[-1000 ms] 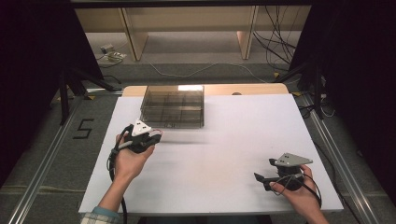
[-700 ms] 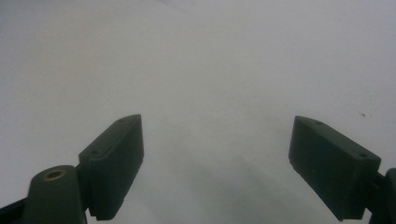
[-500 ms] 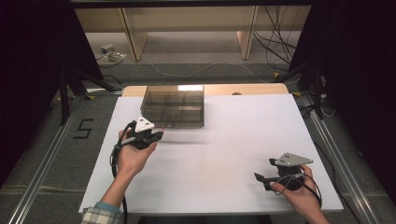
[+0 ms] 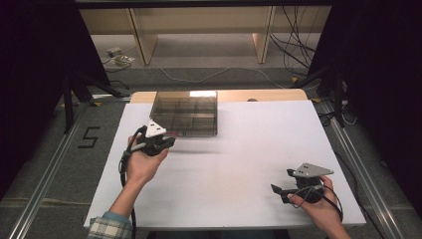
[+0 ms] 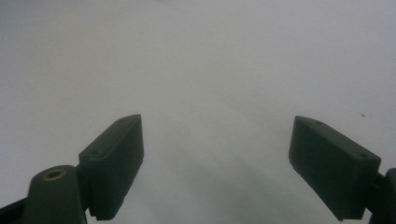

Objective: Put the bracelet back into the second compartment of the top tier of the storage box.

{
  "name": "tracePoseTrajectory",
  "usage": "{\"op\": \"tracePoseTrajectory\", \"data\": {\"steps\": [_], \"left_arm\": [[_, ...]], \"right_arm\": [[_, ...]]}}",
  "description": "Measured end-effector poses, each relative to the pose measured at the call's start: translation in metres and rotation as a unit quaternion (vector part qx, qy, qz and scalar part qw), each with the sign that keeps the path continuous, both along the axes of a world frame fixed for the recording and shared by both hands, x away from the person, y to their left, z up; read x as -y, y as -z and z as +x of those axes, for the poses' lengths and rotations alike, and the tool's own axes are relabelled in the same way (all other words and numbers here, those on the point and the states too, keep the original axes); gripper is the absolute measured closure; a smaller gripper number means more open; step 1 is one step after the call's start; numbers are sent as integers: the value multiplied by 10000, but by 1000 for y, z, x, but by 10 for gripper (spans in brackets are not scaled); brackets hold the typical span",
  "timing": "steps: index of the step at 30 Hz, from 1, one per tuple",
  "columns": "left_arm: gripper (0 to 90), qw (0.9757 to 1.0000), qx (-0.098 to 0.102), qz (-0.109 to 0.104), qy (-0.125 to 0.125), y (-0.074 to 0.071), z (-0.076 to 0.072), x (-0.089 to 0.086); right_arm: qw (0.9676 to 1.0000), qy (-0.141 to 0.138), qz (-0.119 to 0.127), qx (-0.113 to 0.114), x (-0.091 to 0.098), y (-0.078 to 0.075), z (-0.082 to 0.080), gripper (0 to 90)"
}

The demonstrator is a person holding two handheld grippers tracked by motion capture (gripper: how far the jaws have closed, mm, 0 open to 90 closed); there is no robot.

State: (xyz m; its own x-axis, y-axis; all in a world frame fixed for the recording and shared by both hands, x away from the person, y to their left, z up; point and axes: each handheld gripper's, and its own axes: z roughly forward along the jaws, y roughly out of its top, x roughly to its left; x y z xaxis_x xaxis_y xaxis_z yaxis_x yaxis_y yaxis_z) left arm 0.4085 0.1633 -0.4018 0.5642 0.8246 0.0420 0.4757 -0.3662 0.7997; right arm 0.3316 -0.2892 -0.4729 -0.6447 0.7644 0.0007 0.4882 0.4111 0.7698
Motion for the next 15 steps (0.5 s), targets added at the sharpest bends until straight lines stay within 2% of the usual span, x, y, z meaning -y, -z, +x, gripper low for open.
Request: {"op": "tracePoseTrajectory", "data": {"steps": [15], "left_arm": [[899,10000,2,17,8,-5,6,4]], "right_arm": [[10000,-8,-3,1,0,0,0,189]]}}
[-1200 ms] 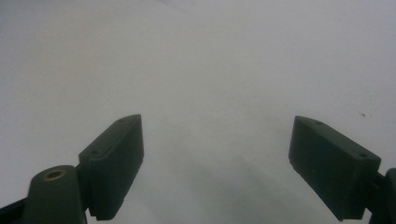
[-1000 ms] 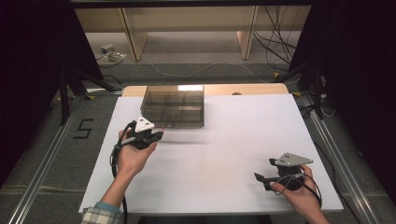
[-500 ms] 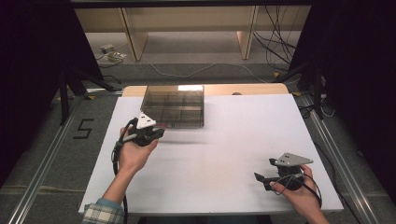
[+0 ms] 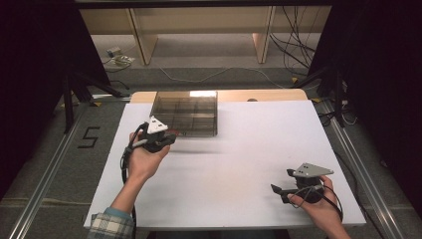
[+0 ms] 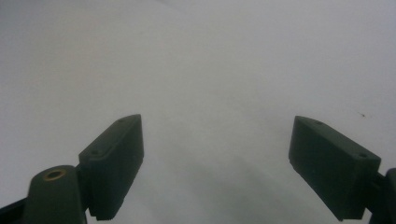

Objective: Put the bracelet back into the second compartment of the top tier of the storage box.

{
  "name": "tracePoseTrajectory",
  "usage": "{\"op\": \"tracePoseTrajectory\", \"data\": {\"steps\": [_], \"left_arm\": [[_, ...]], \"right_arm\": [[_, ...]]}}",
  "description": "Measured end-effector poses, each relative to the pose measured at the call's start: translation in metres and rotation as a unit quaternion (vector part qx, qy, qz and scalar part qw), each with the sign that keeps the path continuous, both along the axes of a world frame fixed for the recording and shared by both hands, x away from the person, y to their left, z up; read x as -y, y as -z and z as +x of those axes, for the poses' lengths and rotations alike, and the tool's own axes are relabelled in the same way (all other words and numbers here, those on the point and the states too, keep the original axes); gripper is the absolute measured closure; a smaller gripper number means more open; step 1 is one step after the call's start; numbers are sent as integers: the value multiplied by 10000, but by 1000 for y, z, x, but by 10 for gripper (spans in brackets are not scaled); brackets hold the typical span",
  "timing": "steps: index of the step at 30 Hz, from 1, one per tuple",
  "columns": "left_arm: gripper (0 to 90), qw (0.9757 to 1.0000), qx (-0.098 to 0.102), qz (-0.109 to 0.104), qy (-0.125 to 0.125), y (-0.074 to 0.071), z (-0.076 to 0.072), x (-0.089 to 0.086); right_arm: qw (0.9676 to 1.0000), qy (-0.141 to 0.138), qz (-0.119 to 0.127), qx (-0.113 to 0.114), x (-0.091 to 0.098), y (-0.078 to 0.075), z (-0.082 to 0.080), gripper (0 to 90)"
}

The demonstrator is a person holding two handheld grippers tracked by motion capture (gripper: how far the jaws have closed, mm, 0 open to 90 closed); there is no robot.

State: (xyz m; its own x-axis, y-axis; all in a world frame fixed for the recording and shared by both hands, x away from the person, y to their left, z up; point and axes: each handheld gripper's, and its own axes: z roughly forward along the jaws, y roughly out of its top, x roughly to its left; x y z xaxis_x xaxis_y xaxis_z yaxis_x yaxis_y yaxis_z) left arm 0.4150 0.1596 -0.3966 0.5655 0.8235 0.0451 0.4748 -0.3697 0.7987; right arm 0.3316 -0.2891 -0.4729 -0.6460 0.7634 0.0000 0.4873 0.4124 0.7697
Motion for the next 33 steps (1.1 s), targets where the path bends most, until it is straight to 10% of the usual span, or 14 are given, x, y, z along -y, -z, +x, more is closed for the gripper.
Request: {"op": "tracePoseTrajectory", "data": {"steps": [33], "left_arm": [[900,10000,-42,10,30,-6,17,9]], "right_arm": [[10000,-5,2,-2,0,0,0,189]]}}
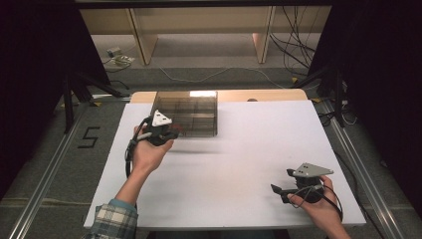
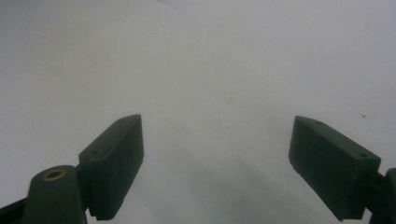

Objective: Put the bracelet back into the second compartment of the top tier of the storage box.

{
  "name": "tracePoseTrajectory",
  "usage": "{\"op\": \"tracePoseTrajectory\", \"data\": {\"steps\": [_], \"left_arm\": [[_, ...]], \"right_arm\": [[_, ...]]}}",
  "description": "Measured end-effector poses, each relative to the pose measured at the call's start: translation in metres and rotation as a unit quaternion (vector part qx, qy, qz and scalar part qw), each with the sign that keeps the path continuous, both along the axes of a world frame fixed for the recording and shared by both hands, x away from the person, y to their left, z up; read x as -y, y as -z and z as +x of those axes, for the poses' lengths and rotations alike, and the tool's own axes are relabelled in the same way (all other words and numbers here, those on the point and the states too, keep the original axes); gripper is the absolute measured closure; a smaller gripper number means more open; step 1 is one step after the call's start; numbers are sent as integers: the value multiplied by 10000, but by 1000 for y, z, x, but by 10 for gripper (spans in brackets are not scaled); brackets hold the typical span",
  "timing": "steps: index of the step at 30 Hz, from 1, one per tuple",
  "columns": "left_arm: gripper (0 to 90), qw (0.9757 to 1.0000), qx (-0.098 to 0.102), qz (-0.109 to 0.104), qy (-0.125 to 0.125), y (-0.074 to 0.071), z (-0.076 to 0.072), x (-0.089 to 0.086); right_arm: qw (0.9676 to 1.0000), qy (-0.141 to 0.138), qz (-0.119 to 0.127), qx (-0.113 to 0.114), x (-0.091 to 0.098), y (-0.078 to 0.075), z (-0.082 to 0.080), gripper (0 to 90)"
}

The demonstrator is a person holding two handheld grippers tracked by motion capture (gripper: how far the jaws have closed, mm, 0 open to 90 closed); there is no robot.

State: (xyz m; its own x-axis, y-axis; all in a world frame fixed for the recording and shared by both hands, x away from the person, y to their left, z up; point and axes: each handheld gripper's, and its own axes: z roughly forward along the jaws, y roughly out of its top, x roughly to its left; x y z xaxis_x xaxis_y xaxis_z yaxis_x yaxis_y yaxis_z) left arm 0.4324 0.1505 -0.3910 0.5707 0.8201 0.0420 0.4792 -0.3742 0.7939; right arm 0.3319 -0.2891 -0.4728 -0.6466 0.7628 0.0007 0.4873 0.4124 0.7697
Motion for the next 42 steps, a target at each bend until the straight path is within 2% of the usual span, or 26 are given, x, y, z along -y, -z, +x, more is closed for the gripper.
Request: {"op": "tracePoseTrajectory", "data": {"steps": [38,42], "left_arm": [[900,9997,-158,186,87,-1,22,12],[900,9997,-165,149,73,0,24,13]], "right_arm": [[10000,-4,-17,-30,0,0,1,189],[10000,-6,-17,-30,1,0,1,189]]}}
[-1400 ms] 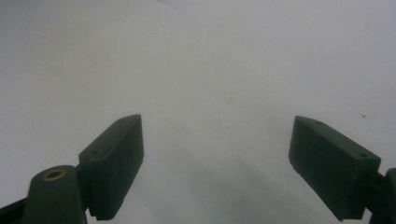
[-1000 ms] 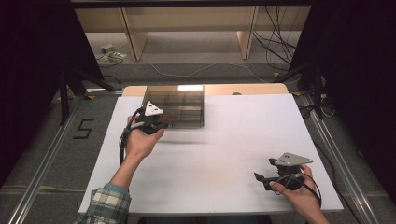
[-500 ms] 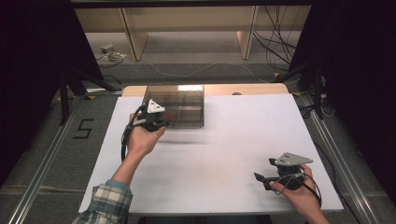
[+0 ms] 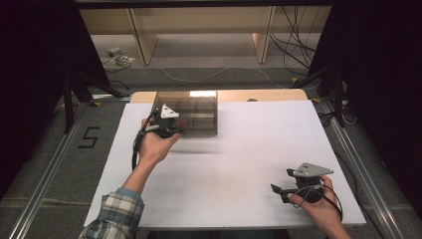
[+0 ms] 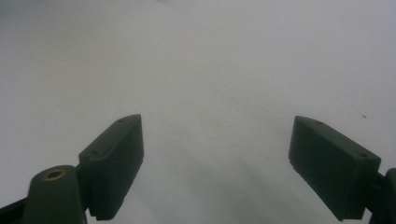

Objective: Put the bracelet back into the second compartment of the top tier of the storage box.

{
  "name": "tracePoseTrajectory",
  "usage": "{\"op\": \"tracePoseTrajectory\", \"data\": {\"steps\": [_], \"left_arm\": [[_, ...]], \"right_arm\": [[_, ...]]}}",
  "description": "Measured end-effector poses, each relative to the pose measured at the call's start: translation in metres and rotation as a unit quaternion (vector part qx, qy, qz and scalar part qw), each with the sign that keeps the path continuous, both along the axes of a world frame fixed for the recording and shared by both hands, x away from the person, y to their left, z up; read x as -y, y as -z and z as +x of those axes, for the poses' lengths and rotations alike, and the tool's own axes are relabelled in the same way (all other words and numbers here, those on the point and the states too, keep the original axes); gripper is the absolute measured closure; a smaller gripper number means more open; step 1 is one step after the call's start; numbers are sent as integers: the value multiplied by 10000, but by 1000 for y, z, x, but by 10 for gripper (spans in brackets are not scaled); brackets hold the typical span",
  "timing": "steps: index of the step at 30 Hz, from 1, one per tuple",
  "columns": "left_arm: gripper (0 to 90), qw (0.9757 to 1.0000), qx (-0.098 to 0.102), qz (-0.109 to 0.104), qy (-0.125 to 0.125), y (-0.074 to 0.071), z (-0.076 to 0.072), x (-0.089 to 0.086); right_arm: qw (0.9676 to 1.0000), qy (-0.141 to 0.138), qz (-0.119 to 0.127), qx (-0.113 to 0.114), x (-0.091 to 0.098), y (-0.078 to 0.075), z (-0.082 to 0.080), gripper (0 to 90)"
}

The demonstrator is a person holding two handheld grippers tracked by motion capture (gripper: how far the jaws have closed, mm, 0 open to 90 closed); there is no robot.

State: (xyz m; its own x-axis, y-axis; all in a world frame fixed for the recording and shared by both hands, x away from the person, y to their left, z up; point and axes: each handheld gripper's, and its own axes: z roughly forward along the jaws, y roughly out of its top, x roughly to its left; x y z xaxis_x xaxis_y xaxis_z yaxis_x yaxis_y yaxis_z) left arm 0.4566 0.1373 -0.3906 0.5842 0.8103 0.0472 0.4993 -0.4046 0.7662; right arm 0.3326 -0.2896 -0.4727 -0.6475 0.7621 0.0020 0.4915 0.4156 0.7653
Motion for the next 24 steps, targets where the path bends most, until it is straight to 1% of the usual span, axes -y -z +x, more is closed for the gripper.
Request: {"op": "tracePoseTrajectory", "data": {"steps": [2,3,6,24], "left_arm": [[899,10000,-34,22,19,0,1,0],[899,10000,-15,-17,-9,0,2,0],[899,10000,-28,-5,-17,0,4,1],[899,9999,-104,110,23,1,14,7]], "right_arm": [[10000,6,21,9,0,0,0,189],[10000,6,-1,1,0,0,0,189],[10000,6,16,17,0,0,0,189],[10000,-4,-4,1,0,0,0,189]]}}
